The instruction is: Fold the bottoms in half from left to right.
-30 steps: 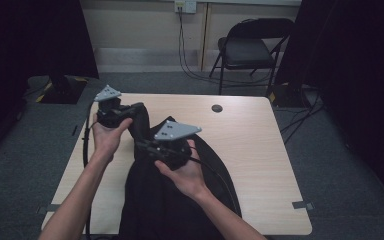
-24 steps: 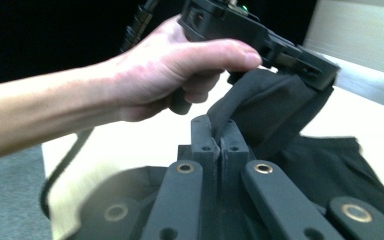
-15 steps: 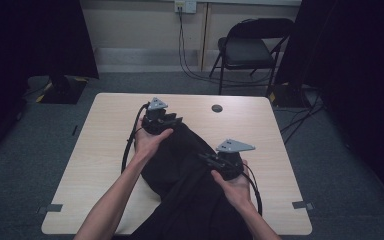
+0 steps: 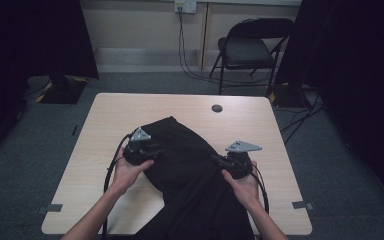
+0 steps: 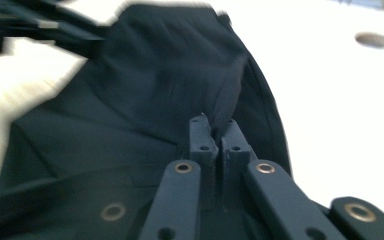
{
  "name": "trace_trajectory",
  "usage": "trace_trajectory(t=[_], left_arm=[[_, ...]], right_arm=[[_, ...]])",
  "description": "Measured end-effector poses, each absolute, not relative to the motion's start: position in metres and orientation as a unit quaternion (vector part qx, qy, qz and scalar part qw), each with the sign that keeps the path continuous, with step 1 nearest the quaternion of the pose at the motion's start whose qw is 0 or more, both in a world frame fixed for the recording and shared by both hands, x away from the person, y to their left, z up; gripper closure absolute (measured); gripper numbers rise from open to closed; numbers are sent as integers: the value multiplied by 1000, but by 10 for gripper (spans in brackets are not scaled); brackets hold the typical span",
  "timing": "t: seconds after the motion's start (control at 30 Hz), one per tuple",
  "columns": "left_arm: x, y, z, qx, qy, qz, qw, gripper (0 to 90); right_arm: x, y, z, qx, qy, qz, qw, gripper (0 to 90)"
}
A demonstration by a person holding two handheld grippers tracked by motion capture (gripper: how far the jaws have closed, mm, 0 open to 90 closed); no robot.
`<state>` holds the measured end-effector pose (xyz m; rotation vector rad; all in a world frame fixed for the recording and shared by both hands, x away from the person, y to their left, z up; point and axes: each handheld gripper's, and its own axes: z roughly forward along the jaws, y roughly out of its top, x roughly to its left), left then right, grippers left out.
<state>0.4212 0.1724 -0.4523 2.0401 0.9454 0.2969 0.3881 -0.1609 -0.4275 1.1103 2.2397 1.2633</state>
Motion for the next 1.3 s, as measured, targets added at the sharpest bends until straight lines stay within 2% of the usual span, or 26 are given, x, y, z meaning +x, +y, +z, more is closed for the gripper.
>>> trace_trajectory(t=[0.23,0.27,0.3,0.33,0.43,0.47,0.53,0.8,0.83,0.87,0.93,1.03,1.13,1.23,1.3], left_arm=[[408,173,-476,824,383,89,409,638],[408,162,-482,817,383,68,425,630],[408,156,-483,820,380,69,422,628],[408,148,-485,828,372,74,413,608],[408,135,-490,840,369,87,388,562],[408,129,-495,846,356,114,380,566],[409,126,-494,854,345,138,365,595],[432,136,-498,838,362,160,376,604],[435,138,-499,836,364,164,377,605],[440,141,-498,837,365,165,374,605],[450,147,-498,829,379,169,374,626],[463,154,-498,826,387,172,372,628],[475,165,-503,805,408,202,380,632],[486,169,-498,813,416,198,357,626],[489,170,-497,813,421,194,352,547]], right_arm=[[394,-193,-463,432,802,370,181,852],[394,-197,-464,433,804,364,183,817],[392,-198,-464,430,807,359,190,770],[391,-200,-463,429,807,354,199,730],[387,-206,-461,430,804,348,219,715],[382,-209,-455,428,796,362,229,648],[378,-205,-451,413,796,392,205,642],[379,-151,-458,356,826,416,136,615],[379,-137,-460,331,836,421,117,596],[379,-137,-460,331,836,421,117,596],[379,-119,-468,308,853,414,75,538],[378,-112,-474,300,863,401,70,525],[376,-109,-483,297,871,386,61,513],[372,-111,-488,290,879,375,57,539],[370,-112,-491,287,880,373,58,539]])
